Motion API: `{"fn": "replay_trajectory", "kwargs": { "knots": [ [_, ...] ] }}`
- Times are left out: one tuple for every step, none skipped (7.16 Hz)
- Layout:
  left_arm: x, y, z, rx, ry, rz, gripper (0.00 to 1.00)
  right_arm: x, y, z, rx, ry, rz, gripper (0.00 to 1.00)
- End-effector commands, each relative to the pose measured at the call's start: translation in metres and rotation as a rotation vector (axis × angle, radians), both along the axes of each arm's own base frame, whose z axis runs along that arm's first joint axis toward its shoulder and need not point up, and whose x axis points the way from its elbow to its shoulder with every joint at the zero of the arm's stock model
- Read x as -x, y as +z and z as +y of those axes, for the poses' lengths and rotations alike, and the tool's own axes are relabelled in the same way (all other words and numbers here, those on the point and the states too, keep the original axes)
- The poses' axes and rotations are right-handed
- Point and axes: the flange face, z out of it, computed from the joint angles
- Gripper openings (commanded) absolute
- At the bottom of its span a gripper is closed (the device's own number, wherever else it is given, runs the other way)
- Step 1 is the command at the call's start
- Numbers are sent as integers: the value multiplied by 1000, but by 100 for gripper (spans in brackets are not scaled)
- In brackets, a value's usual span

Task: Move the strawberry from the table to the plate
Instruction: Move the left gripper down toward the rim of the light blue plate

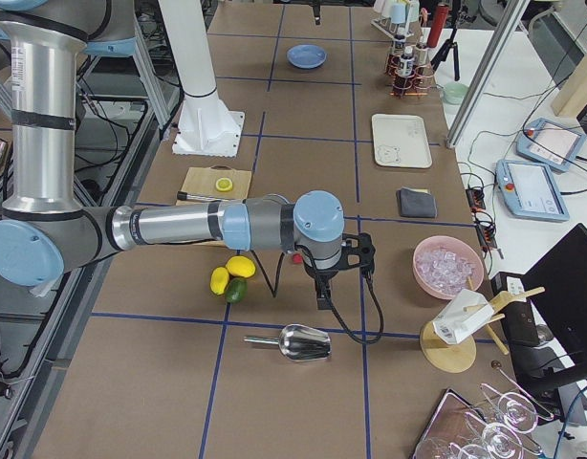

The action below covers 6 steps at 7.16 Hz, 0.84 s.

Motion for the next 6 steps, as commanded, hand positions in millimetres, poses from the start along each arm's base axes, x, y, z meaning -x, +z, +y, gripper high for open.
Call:
{"fn": "replay_trajectory", "kwargs": {
  "knots": [
    [-35,2,16,51,-27,3,97,2,-1,0,2,-3,-31,100],
    [-48,2,18,58,-35,-7,97,3,-2,1,11,6,-43,100],
    [-57,3,20,65,-41,-19,95,3,-3,0,35,28,-47,100],
    [-62,4,20,61,-41,-29,94,3,-4,0,38,33,-47,100],
    [-63,8,21,65,-38,-33,88,3,-5,1,37,33,-49,100],
    [-65,8,22,72,-38,-30,84,3,-5,1,37,33,-47,100]
  ]
}}
